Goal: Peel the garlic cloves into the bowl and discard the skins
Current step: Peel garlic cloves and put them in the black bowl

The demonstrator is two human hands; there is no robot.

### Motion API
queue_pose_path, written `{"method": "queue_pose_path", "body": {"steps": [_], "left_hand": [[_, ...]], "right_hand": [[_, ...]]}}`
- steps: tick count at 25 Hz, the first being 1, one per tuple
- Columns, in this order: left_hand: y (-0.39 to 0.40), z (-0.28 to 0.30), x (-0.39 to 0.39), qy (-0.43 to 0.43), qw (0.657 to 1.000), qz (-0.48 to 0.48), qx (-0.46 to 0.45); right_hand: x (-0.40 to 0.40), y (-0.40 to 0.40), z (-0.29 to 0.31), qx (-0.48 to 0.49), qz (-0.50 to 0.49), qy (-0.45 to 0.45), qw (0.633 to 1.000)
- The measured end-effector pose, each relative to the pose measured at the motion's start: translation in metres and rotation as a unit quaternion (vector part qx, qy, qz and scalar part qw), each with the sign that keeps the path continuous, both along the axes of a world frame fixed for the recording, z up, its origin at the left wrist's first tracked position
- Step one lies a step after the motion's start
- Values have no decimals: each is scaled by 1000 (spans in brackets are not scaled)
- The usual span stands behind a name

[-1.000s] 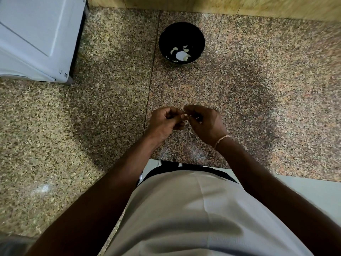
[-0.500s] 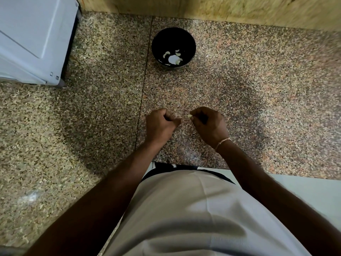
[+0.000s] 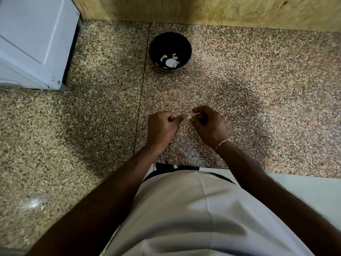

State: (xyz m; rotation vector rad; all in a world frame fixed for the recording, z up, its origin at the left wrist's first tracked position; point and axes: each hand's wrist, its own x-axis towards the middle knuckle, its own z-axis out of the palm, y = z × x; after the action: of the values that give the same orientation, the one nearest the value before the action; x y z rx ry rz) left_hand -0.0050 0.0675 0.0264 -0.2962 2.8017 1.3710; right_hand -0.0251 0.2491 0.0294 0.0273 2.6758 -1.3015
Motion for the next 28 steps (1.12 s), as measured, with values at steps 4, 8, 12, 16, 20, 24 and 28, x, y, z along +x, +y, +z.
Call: {"method": "queue_pose_path", "body": {"steps": [4, 8, 12, 16, 20, 24, 28], "left_hand": [[1, 0, -1, -2, 999, -23, 49], [-2, 1, 1, -7, 997, -2, 72], [3, 3, 2, -64, 978, 48, 193], [1, 3, -1, -66, 974, 32, 212], [-6, 1, -1, -33, 992, 7, 119], [-7, -1, -2, -32, 991, 51, 118], [-6, 0, -9, -74, 982, 0, 171]], "right_hand": [[1, -1, 2, -1, 0, 7, 1000], [1, -2, 7, -7, 11, 16, 1000], [1, -4, 8, -18, 13, 14, 1000], [1, -7, 10, -18, 12, 23, 1000], [-1, -9, 11, -24, 9, 24, 999], [-2, -9, 12, -29, 9, 25, 999], [-3, -12, 10, -28, 14, 18, 999]]}}
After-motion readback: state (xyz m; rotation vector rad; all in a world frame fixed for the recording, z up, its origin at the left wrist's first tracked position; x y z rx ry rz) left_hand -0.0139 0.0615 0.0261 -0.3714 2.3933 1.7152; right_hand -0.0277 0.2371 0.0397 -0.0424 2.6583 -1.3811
